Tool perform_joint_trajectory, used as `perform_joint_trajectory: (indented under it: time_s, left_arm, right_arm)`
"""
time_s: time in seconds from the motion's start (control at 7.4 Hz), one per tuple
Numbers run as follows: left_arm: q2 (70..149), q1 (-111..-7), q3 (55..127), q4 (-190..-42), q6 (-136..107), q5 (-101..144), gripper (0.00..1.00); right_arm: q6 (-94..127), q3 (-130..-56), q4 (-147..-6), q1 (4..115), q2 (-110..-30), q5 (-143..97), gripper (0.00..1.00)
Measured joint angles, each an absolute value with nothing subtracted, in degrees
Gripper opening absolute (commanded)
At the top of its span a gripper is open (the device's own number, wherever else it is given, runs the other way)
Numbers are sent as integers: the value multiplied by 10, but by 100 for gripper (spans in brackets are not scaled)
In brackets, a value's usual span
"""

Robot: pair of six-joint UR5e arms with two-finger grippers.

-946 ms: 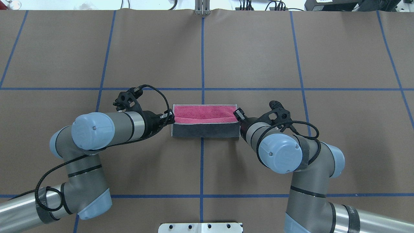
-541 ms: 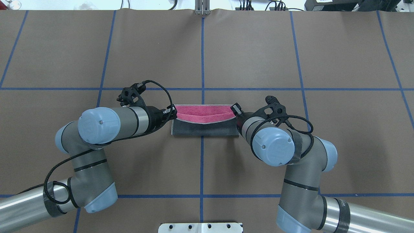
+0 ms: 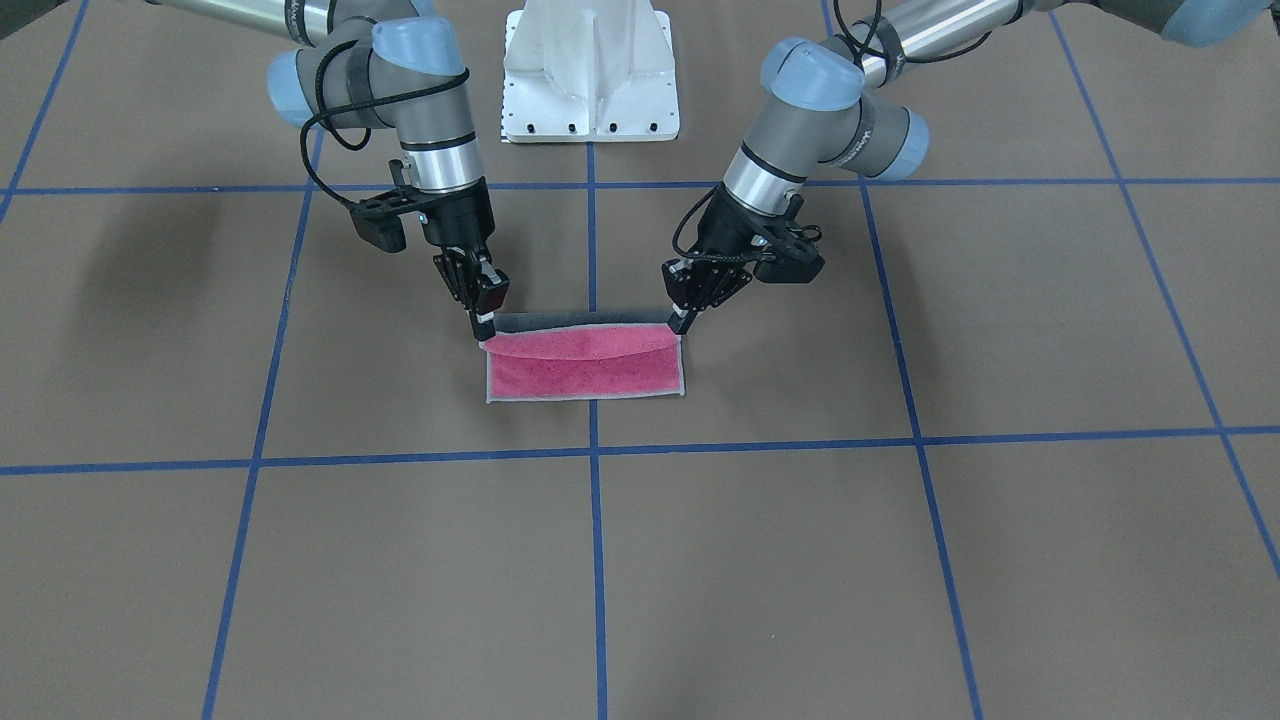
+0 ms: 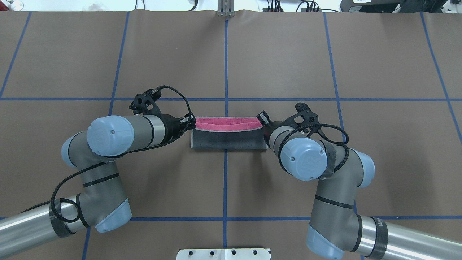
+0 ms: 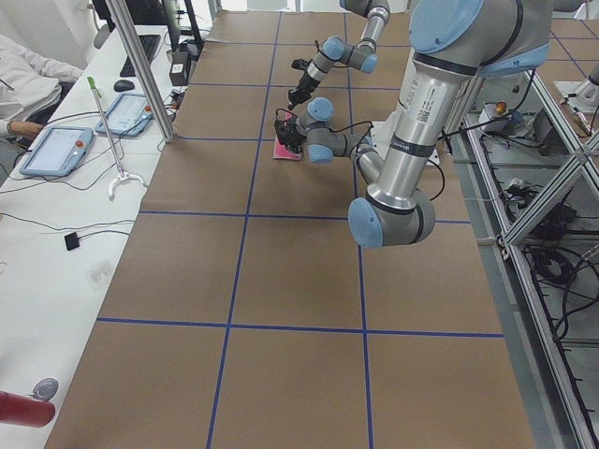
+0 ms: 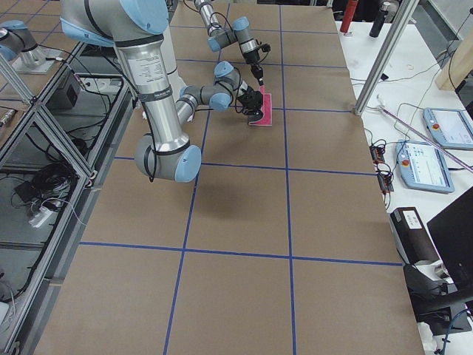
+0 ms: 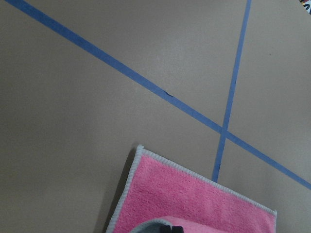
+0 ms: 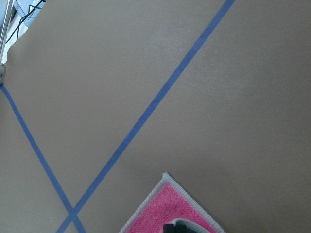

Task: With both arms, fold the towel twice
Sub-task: 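Lay the held edge onto the far edge and open both grippers, then raise the right gripper away while the left gripper moves to the folded strip's end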

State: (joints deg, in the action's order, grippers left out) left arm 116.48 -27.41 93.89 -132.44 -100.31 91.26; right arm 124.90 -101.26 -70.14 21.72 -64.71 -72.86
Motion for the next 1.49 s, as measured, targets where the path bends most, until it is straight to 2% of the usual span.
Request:
perform_joint_trajectory:
  time_s: [0.41, 0.54, 0.68, 0.81, 0.95, 1.49]
  left_arm:
    - [1165, -275, 926, -1326, -993, 912, 0]
    - [1166, -275, 922, -1327, -992, 912, 15]
    - [1167, -275, 919, -1328, -992, 912, 50]
    - [1169, -277, 918, -1328, -991, 912, 91]
    - [1171, -281, 917, -1327, -983, 913, 99]
    - [1173, -296, 919, -1326, -939, 923, 100]
  right_arm:
    - [1240, -1005, -702, 218, -645, -729, 0]
    - [1238, -1001, -702, 219, -643, -730, 34]
    - [1234, -996, -702, 221, -636, -731, 73]
    - [1222, -988, -703, 229, -627, -739, 91]
    - [1204, -982, -704, 242, -620, -757, 99]
    - [1144, -980, -706, 298, -610, -838, 100]
